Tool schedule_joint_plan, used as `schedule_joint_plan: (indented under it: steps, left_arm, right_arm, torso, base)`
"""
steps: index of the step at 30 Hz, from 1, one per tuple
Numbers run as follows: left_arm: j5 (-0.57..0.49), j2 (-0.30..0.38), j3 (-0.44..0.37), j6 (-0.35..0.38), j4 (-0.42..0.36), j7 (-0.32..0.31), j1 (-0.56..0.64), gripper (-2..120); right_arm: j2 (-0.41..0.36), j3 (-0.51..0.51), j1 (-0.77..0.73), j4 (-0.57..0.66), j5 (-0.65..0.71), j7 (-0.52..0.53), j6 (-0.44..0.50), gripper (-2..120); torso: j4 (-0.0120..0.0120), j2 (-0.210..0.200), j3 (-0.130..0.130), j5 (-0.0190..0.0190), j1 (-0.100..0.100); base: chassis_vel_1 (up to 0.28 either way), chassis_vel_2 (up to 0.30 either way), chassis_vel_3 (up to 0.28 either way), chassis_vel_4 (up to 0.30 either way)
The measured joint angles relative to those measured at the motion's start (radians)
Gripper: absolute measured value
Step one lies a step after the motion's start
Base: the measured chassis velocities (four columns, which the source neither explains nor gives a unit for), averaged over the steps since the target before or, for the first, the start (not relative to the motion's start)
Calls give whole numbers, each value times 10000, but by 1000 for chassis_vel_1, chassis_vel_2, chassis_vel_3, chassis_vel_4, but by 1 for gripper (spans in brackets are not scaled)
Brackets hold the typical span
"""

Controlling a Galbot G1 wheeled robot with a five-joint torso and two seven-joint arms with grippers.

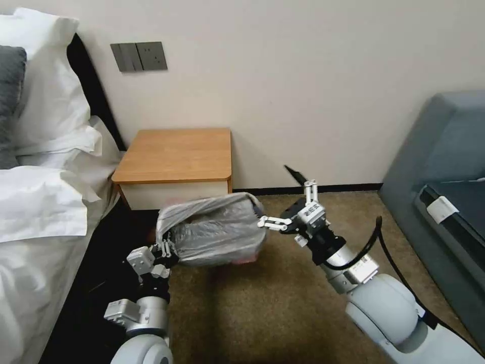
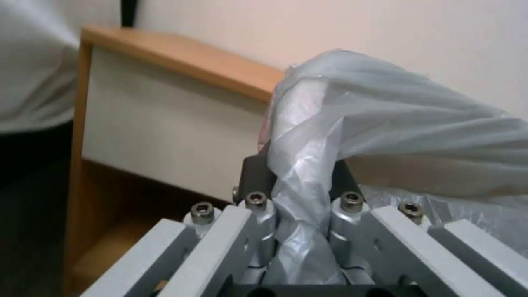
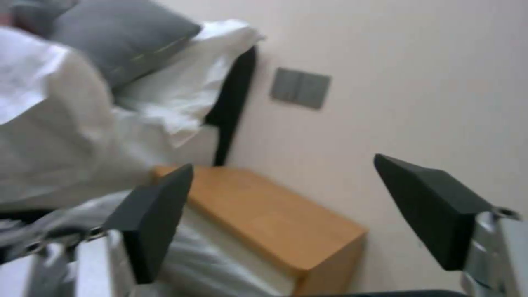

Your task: Pick up the garbage bag from the table and place it over the trash can.

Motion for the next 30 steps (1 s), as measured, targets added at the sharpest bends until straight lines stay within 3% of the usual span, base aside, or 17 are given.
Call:
schedule_joint_plan:
  steps: [3,5,10,12,14,15,17,23,30]
  left_arm:
    - [917,110,58,105,-79,7,58,7]
    - [1106,146,68,139,-78,10,74,7]
    - [1782,237,66,232,0,13,96,7]
    - [1940,225,61,268,30,12,52,7]
    - [1952,221,61,277,32,12,46,7]
    - [2042,190,64,315,54,11,10,7]
    - [2208,160,64,322,127,10,-26,7]
    - [2386,146,65,301,234,9,-46,7]
    - [2709,156,64,257,254,14,-71,7]
  right_arm:
    - [-853,-1014,908,-21,191,-490,-726,69]
    - [-1099,-1384,1288,-38,335,-713,-1008,67]
    - [-1599,-3747,4272,-856,1101,-1438,-2182,46]
    - [-1522,-5087,5750,-1393,1568,-1433,-2764,37]
    - [-1486,-5330,5968,-1484,1667,-1413,-2877,35]
    - [-1313,-6215,6769,-1849,2089,-1276,-3299,28]
    - [-1149,-6866,7394,-2155,2437,-1137,-3657,20]
    - [-653,-7565,8329,-2669,2621,-1021,-3983,1]
    - [-107,-8594,9329,-3354,2753,-796,-4252,0]
  torso:
    - [-1,0,0,0,0]
    - [0,0,0,-1,0]
    - [2,0,1,0,0]
    - [5,0,2,-3,0]
    - [5,0,1,-3,0]
    - [4,-1,1,1,0]
    - [1,-1,1,-2,1]
    - [1,-1,1,-1,0]
    - [1,0,1,-1,0]
  base:
    - [0,0,0,0]
    - [0,0,0,0]
    - [0,0,0,0]
    - [0,0,0,0]
    - [0,0,0,0]
    - [0,0,0,0]
    - [0,0,0,0]
    - [0,0,0,0]
    - [0,0,0,0]
